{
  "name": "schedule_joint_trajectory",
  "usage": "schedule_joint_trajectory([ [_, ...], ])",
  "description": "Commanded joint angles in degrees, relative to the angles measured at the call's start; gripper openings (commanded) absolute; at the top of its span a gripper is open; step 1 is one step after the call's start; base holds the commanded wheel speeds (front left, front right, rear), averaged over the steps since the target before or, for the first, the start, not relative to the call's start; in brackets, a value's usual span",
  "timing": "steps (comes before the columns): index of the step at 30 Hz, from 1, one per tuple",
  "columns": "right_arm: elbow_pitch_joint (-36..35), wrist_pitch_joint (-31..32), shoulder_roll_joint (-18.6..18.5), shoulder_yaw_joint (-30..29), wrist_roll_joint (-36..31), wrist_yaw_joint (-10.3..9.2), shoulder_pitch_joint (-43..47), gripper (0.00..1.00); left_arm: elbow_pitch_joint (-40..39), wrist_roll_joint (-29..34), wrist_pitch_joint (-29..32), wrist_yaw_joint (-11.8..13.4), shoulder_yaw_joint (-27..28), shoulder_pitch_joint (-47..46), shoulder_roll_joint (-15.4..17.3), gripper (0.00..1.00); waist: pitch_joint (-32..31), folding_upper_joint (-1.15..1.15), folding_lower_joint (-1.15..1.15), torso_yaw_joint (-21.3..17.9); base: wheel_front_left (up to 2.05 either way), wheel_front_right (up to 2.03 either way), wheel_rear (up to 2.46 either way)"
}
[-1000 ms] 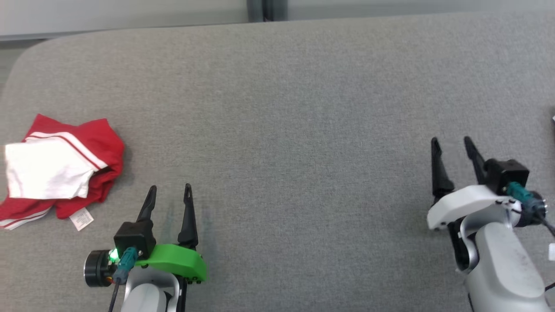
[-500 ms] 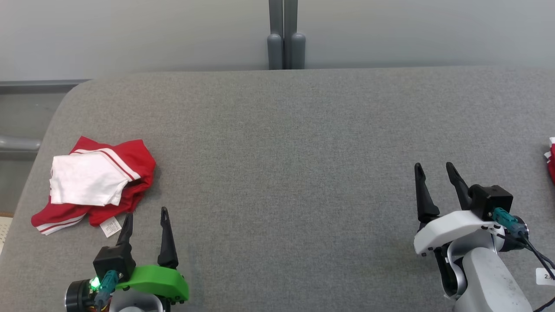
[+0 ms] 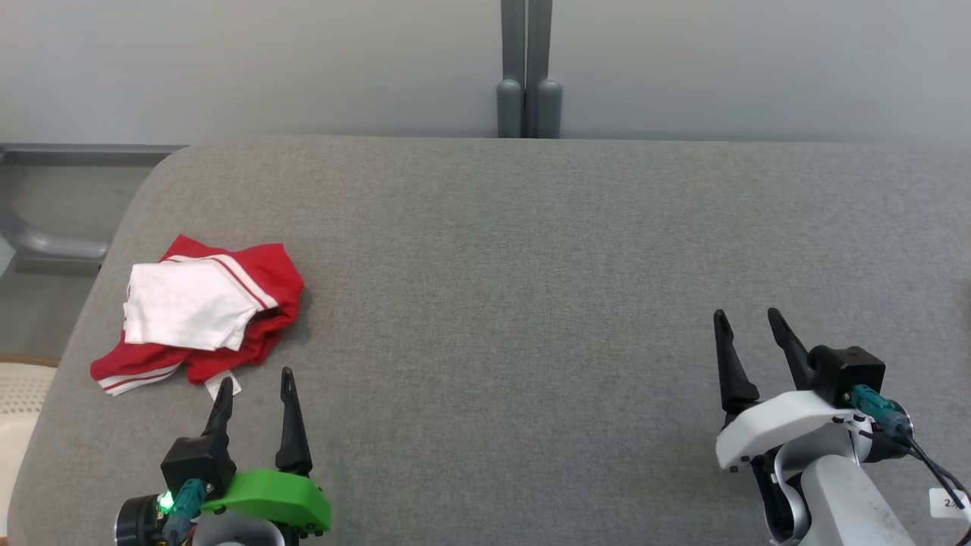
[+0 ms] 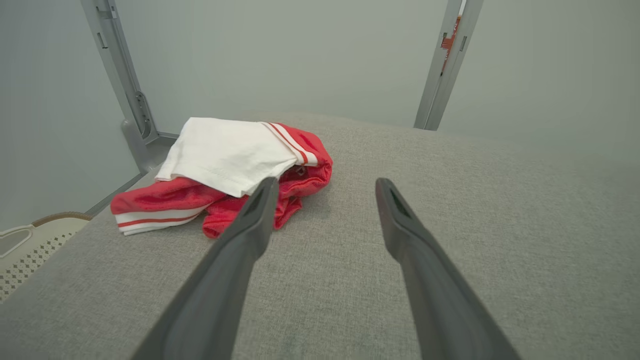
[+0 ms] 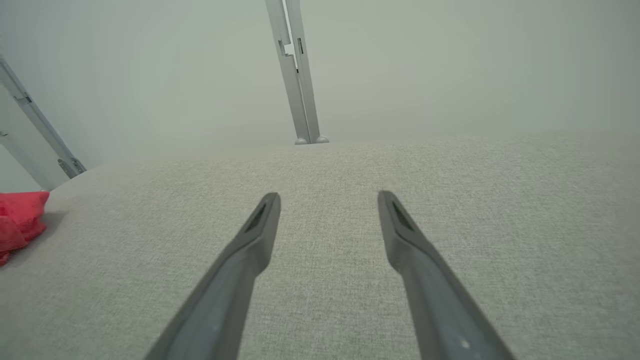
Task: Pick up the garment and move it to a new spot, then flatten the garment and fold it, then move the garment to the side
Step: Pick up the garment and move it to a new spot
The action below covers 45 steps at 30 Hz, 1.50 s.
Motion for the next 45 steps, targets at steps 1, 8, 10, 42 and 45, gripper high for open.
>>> schedule_joint_trajectory([
  [1, -0.01, -0.02, -0.03, 0.76, 0.33, -0.05, 0.43, 1.00, 0.14, -0.16, 0.01, 0.55, -0.05, -0.92, 0.31, 1.00, 1.32, 0.00, 0.00, 4.23, 0.00, 0.00, 0.00],
  [8, 0.13, -0.02, -0.08, 2.86, 0.81, -0.04, -1.09, 1.00, 0.25, -1.18, 0.01, 1.33, 0.99, -1.17, 0.30, 1.00, 3.28, 0.00, 0.00, 14.26, 0.00, 0.00, 0.00],
  [10, 0.32, -0.02, -0.06, 3.34, 0.75, -0.04, -1.18, 1.00, 0.71, -1.56, 0.01, 1.26, 1.50, -0.87, 0.28, 1.00, 3.50, 0.00, 0.00, 16.85, 0.00, 0.00, 0.00],
  [42, -6.01, -0.02, -2.41, 9.15, -0.51, -0.04, -11.66, 1.00, 18.79, -7.71, 0.00, -11.18, 10.34, -27.36, 7.59, 1.00, 23.30, 0.00, 0.00, 2.31, 0.00, 0.00, 0.00],
  [45, -6.49, -0.02, -2.47, 8.87, -0.19, -0.04, -12.06, 1.00, 22.52, -10.06, 0.00, -11.17, 8.30, -29.68, 9.99, 1.00, 24.27, 0.00, 0.00, 0.78, 0.00, 0.00, 0.00],
])
